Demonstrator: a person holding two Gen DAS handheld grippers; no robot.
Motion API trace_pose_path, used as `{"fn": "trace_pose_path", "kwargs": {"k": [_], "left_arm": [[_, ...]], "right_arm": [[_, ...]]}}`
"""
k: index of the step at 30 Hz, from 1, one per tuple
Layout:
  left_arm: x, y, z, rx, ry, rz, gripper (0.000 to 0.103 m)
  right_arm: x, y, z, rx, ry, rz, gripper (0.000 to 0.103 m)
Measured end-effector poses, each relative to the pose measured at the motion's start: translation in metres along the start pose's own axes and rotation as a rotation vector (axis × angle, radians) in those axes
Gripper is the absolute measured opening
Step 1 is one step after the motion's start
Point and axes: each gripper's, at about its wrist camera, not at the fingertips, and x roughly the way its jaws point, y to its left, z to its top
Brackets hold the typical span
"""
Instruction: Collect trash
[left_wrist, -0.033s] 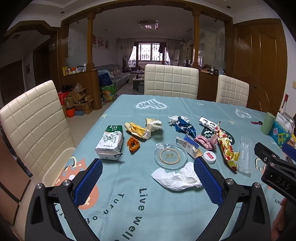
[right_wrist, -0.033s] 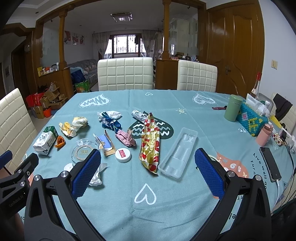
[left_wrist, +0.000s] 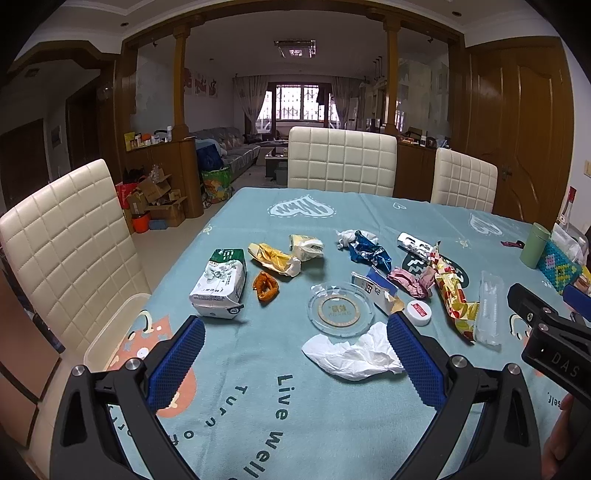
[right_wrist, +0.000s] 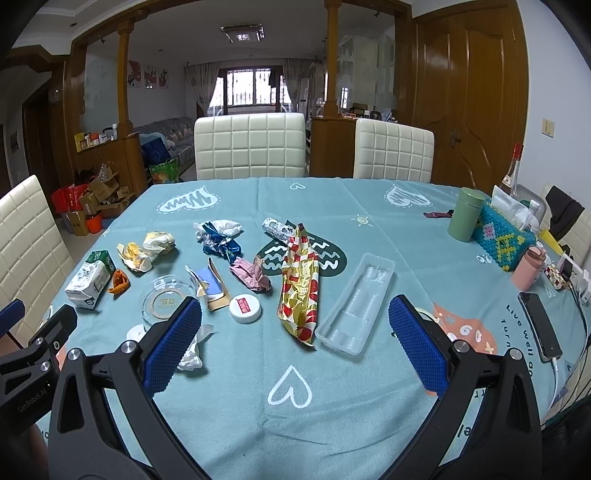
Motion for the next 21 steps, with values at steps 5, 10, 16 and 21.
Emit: {"fn": "trace_pose_path", "kwargs": {"k": [5,10,16,21], "left_arm": [[0.011,0.001,0.0,-0.003,0.031,-0.008,0.097],[0.031,0.0,-0.003,-0.001,0.088,-0.023,0.097],[0.067,-0.002,-0.011,-0.014,0.201,-0.042,0.097],[0.092,-0.014,-0.017,0.006,0.27,-0.103,0.097]], "right_arm": [[0.018,-0.005,-0.001,0.015,0.042,0.0,0.1],[0.043,-0.01,-0.004,0.033,0.096,-0.008,0.1],[0.085,-0.026,-0.012,0.09,0.205,-0.028,0.1],[0.114,-0.041,-0.018,0.144,0.274,-0.048,0.1]]}}
